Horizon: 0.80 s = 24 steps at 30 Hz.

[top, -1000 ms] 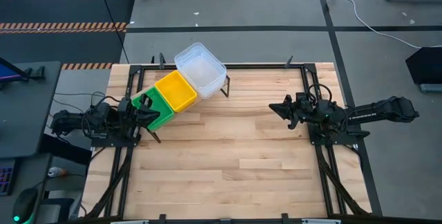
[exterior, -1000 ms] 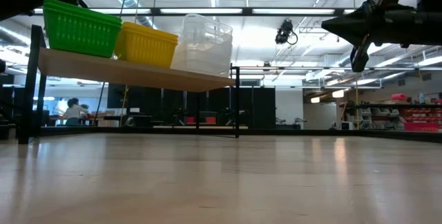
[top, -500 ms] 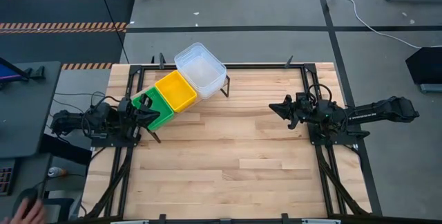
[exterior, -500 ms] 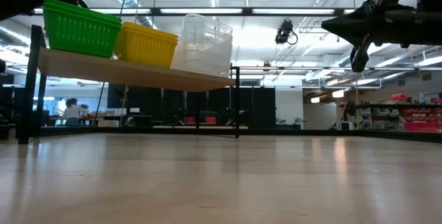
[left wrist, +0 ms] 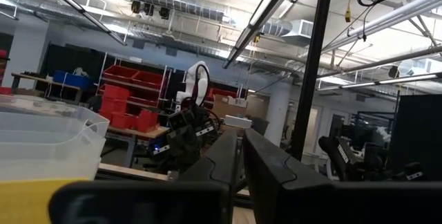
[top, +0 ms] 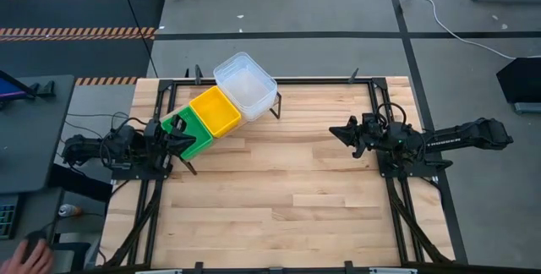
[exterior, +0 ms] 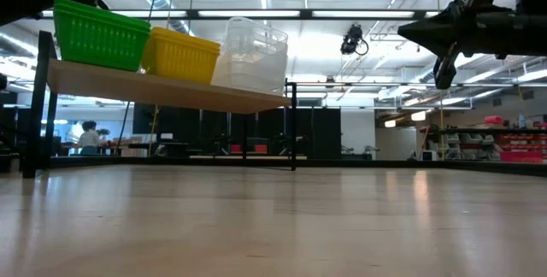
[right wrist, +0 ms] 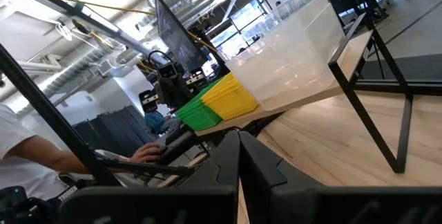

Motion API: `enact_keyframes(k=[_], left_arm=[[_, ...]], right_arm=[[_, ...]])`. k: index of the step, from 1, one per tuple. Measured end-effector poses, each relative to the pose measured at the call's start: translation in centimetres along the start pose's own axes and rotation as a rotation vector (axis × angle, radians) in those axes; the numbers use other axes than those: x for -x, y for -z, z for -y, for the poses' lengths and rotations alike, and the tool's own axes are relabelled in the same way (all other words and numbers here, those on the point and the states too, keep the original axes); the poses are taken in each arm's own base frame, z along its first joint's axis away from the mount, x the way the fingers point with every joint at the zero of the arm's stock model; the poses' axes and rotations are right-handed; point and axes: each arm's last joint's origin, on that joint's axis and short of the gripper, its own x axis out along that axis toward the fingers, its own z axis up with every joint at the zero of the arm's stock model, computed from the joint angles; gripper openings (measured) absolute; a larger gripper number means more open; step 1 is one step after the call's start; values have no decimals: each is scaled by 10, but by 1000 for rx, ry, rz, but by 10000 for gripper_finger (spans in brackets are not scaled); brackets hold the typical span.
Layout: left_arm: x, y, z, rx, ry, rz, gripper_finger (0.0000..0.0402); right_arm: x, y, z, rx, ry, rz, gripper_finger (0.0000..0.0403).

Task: Stack baskets on shelf by color
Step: Return to Home Position

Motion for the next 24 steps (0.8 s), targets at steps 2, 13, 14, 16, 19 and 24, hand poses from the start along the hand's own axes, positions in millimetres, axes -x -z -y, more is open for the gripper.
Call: enact_keyframes(k=[2,13,14,16,19,24], left_arm=[[0,0,0,0,0,0,34],[0,0,0,0,0,0,32],[0,0,0,0,0,0,31],[0,0,0,0,0,0,28],[0,0,0,0,0,0,29],[0,0,0,0,0,0,36]], right_arm=[[0,0,0,0,0,0,10],[0,0,0,0,0,0,10],[0,0,0,0,0,0,10],[0,0,0,0,0,0,10],[0,0,0,0,0,0,10],[0,0,0,0,0,0,10]])
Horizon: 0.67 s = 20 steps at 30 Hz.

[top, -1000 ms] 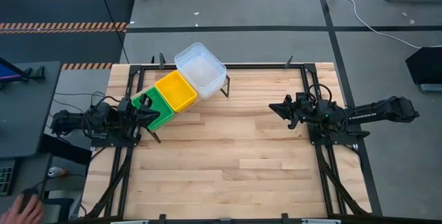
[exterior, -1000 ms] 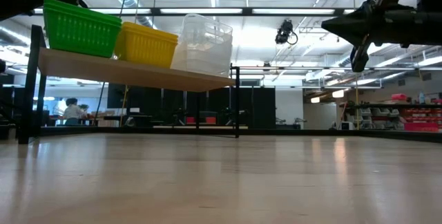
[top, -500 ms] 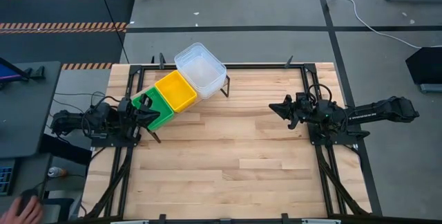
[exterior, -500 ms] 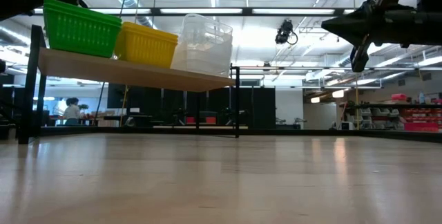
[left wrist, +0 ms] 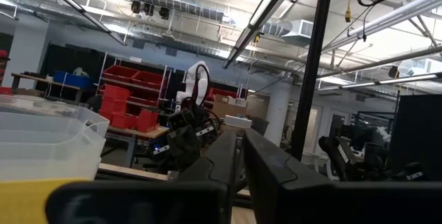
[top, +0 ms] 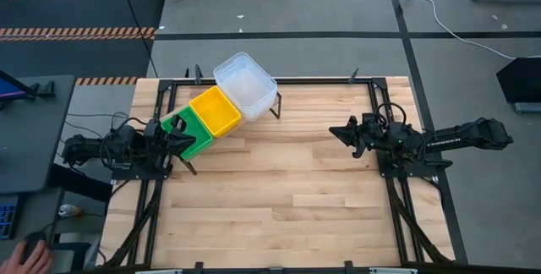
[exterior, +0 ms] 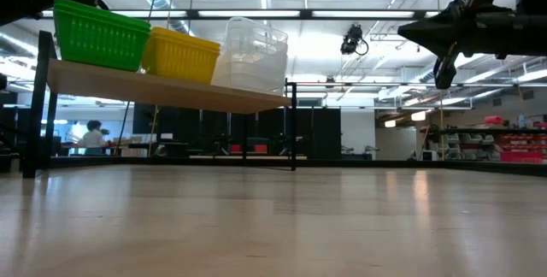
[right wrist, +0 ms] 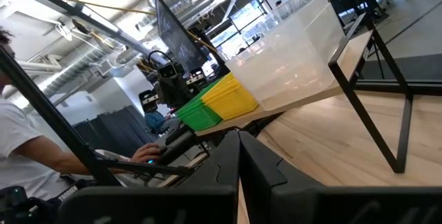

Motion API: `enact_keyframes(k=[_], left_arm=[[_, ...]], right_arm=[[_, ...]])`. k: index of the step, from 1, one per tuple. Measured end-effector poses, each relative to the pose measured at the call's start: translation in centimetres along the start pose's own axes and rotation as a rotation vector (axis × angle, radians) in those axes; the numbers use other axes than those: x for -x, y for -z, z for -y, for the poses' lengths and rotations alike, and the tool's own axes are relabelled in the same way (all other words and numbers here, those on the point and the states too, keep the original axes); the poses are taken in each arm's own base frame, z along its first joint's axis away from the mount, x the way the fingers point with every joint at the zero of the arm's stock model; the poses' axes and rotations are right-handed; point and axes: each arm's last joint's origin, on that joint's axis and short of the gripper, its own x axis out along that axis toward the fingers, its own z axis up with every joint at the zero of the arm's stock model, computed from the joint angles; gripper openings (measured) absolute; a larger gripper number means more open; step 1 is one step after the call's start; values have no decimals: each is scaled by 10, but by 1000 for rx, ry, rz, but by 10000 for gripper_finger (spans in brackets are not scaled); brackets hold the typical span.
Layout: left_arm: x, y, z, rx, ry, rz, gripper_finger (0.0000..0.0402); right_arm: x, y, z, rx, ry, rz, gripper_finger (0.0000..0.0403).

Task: Stack baskets on shelf by color
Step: Return to Home Position

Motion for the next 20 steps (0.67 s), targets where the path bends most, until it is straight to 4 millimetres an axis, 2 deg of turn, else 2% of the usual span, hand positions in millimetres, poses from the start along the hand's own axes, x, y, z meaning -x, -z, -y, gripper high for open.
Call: enact_keyframes(k=[20], left_arm=[[0,0,0,0,0,0,37]], right_arm=[[0,0,0,0,0,0,10]])
